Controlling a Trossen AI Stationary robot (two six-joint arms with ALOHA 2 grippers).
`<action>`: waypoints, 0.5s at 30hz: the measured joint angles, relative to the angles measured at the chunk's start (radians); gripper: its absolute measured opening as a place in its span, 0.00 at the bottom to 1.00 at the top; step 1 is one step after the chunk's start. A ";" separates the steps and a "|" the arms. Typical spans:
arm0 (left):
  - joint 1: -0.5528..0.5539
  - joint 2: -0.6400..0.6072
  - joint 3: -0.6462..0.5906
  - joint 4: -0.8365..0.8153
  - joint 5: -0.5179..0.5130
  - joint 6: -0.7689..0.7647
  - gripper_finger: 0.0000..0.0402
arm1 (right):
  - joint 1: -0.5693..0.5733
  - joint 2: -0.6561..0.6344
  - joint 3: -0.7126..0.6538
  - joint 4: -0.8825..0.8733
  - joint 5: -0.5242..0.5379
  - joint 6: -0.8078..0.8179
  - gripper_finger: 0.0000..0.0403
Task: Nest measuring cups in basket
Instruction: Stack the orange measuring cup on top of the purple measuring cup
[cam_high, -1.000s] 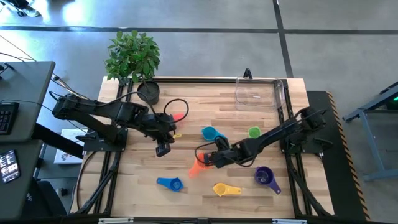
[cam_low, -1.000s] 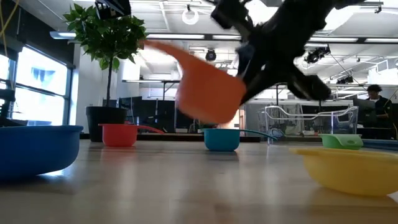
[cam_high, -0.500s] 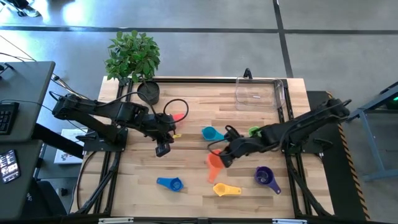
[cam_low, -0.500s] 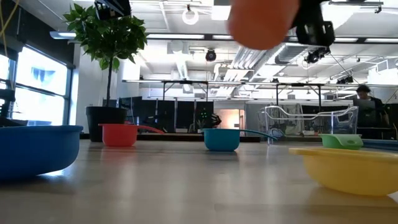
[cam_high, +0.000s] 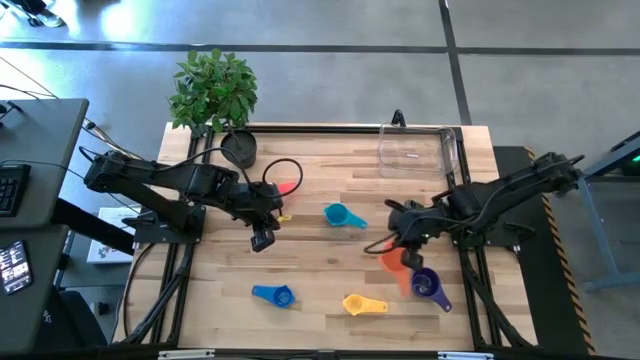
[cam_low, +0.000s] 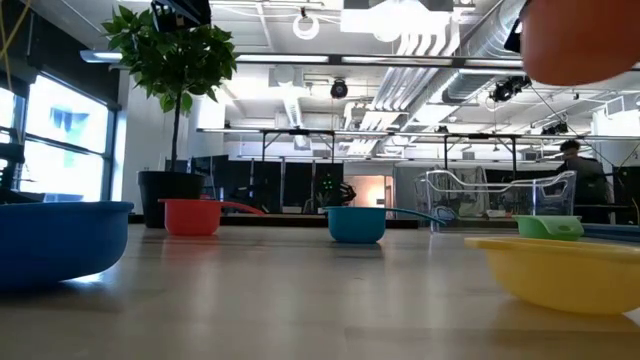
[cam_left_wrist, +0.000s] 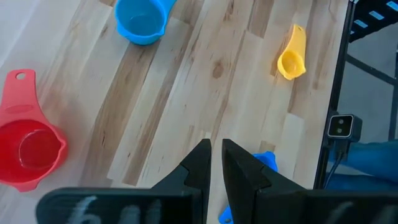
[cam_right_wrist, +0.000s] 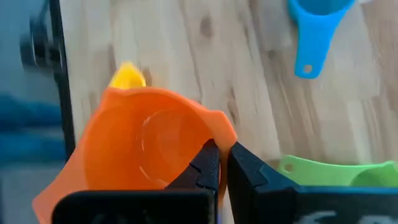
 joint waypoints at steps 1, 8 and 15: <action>0.000 0.000 0.000 0.000 0.000 0.000 0.08 | 0.000 0.000 0.000 -0.008 -0.014 -0.046 0.01; 0.000 0.000 0.000 0.000 -0.037 -0.023 0.08 | 0.020 0.000 0.000 -0.029 -0.119 -0.295 0.01; 0.000 0.000 0.000 0.000 -0.060 -0.071 0.08 | 0.136 0.002 0.000 -0.143 -0.068 -0.333 0.01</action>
